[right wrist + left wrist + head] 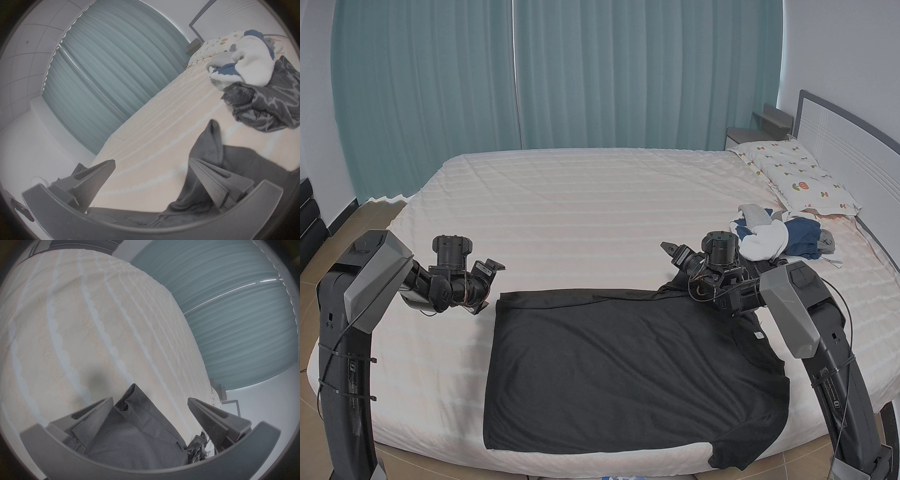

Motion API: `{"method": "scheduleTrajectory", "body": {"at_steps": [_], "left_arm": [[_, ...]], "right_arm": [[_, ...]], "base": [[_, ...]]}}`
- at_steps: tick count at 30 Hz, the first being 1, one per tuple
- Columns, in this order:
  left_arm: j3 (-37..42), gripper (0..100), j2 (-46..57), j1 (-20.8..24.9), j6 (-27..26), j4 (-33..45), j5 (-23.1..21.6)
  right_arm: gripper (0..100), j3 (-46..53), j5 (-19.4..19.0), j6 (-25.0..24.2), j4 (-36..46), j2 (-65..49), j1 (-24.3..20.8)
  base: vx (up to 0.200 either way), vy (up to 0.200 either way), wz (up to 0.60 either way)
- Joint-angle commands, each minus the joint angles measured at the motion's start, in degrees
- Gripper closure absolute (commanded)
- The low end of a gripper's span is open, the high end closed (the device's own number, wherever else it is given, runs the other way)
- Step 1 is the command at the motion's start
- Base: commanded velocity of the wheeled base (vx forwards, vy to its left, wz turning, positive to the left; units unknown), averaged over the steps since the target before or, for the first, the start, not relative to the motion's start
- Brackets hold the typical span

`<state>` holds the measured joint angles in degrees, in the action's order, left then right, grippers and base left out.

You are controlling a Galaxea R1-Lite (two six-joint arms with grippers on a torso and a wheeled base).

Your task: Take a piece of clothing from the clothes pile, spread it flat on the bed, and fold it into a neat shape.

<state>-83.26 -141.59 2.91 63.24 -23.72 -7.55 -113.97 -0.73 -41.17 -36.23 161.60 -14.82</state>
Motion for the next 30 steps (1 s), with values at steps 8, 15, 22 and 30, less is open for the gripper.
{"method": "scheduleTrajectory", "body": {"at_steps": [8, 15, 22, 30], "left_arm": [[0.03, 0, 0.00, -0.01, 0.04, -0.01, -0.01], [0.03, 0, 0.00, -0.01, 0.04, -0.01, -0.01], [-0.06, 0, -0.09, -0.01, 0.04, -0.01, -0.01], [-0.06, 0, -0.17, -0.01, 0.04, -0.10, -0.01]], "right_arm": [[0, 10.26, -0.67, 4.87, 4.06, -8.58, 6.56], [0, 15.53, -3.40, 7.77, 3.89, -8.76, 10.25], [0, 15.09, -4.37, 7.77, 3.62, -5.86, 10.52], [0, 12.54, -4.45, 8.21, 2.66, -1.73, 9.99]], "base": [[0.000, 0.000, 0.00], [0.000, 0.000, 0.00], [0.000, 0.000, 0.00], [0.000, 0.000, 0.00]]}}
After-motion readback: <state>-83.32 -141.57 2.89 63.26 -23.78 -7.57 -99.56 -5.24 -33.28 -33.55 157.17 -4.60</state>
